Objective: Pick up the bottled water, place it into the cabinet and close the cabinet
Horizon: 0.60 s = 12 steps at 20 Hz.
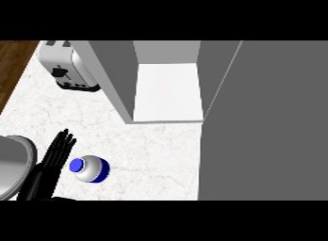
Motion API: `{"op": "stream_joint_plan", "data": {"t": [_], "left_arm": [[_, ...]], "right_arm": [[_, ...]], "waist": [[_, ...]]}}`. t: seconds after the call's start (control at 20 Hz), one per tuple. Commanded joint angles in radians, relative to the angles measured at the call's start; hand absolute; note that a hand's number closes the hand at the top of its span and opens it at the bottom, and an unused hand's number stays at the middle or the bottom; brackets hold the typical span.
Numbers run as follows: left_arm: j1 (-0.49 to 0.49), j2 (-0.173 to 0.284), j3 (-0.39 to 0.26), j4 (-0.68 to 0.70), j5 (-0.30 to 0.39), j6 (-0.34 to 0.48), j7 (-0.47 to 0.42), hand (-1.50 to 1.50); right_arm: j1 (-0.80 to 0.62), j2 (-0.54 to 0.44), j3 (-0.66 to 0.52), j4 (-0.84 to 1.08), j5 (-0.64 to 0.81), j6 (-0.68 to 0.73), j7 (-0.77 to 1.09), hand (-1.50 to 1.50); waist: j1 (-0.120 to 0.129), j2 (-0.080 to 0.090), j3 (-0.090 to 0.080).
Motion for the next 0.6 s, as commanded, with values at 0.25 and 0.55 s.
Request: {"op": "stream_joint_plan", "data": {"t": [0.25,0.55], "left_arm": [[-0.131,0.025,0.033,0.358,-0.068,0.025,-0.225,-1.5],[-0.273,0.04,0.023,0.628,-0.073,-0.072,-0.322,-1.5]], "right_arm": [[0.11,-0.027,-0.026,-0.104,-0.068,0.042,-0.033,-1.5],[0.137,-0.063,-0.059,-0.129,-0.106,0.065,-0.047,-1.5]], "waist": [[0.004,0.0,0.0],[-0.009,0.004,-0.001]]}}
